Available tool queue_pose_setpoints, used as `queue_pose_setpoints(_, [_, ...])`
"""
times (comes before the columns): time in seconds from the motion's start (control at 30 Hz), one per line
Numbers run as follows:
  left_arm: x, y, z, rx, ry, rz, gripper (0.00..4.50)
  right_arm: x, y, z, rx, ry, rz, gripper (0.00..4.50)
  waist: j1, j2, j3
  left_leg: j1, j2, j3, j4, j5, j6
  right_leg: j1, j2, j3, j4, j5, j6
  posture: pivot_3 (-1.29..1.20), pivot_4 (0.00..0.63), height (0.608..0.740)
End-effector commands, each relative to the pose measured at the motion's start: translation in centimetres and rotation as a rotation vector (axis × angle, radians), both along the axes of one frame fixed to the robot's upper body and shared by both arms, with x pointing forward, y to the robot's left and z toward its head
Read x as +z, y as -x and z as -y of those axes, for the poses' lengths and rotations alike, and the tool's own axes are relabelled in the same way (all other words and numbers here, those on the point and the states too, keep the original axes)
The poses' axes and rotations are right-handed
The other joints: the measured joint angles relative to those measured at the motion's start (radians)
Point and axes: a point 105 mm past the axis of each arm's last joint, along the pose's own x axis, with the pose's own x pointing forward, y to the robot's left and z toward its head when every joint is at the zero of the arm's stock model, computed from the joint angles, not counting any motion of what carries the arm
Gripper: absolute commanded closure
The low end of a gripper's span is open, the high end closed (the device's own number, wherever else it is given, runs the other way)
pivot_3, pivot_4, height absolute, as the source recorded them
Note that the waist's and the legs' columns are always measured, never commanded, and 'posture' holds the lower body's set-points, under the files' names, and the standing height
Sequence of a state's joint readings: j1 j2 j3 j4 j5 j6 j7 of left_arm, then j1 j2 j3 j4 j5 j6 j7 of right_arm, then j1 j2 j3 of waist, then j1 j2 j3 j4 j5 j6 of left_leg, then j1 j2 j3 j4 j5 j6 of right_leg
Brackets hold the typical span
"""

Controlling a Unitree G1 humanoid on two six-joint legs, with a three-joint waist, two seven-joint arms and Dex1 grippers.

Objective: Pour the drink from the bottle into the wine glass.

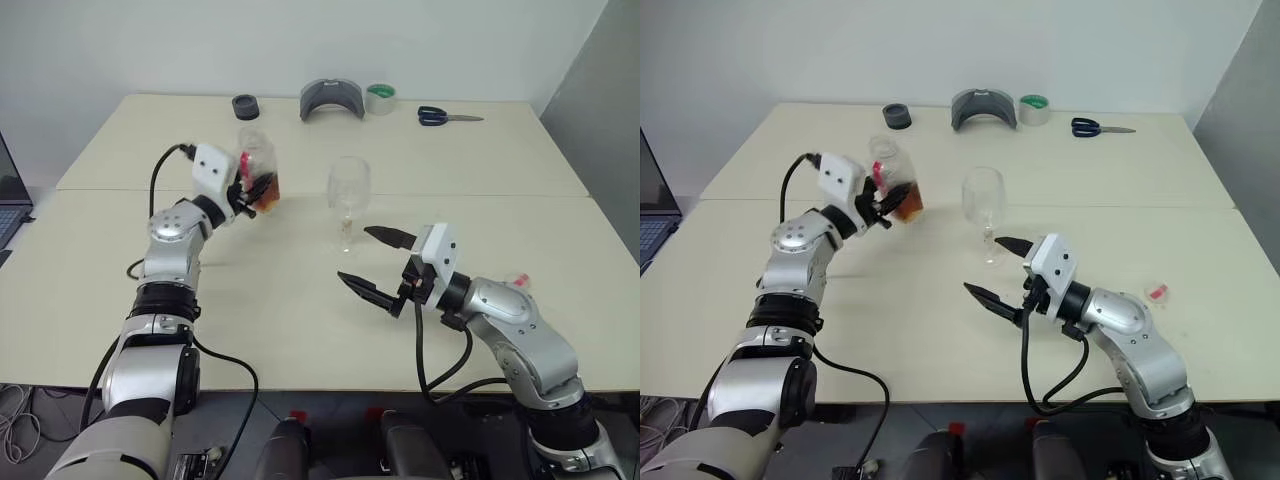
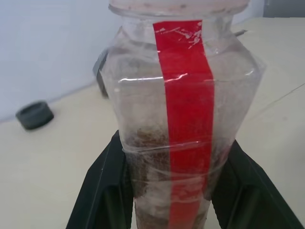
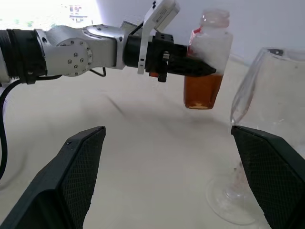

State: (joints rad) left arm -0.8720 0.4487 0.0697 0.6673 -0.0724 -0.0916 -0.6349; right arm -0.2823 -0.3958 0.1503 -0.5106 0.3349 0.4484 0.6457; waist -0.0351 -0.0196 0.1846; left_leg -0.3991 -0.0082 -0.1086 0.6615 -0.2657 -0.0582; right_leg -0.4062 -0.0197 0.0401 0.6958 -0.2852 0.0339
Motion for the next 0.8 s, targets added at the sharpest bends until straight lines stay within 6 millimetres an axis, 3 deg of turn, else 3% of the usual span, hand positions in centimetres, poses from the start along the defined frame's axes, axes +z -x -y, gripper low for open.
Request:
queue_pose_setpoints(0.03, [4.5, 0.5, 2.4, -0.039, -0.108, 0.185, 2.79, 1.3, 0.3, 0.7, -0.041, -0.03, 0.037, 0.0, 0.0, 0.0, 0.0, 0.0, 0.0, 0.0, 0.0, 0.0, 0.0, 0.0, 0.0, 0.0, 0.0, 0.0, 0.0, 0.0, 0.15, 0.74])
queue_pose_setpoints(0.27, [6.1, 0.7, 4.5, -0.068, -0.347, 0.375, 2.79, 2.1, -1.1, 3.4, -0.21, -0.051, 0.115, 0.0, -0.003, 0.0, 0.0, 0.001, 0.0, 0.001, 0.0, 0.0, 0.0, 0.0, 0.0, 0.0, 0.0, 0.0, 0.0, 0.0, 0.15, 0.74])
queue_pose_setpoints(0.4, [6.2, 0.6, 5.1, -0.085, -0.426, 0.456, 2.79, 2.7, -1.2, 4.8, -0.193, -0.056, 0.092, 0.0, -0.002, 0.0, 0.0, 0.0, -0.001, 0.001, 0.0, 0.0, 0.0, 0.0, 0.0, 0.001, 0.0, 0.0, 0.0, 0.0, 0.15, 0.74])
queue_pose_setpoints(0.8, [6.6, 0.5, 6.2, -0.079, -0.626, 0.639, 2.79, 3.8, -1.1, 5.6, -0.154, -0.015, 0.109, 0.0, -0.002, 0.0, 0.0, 0.0, -0.001, 0.001, 0.0, 0.0, 0.0, 0.0, 0.0, 0.0, 0.0, 0.0, 0.0, 0.0, 0.15, 0.74])
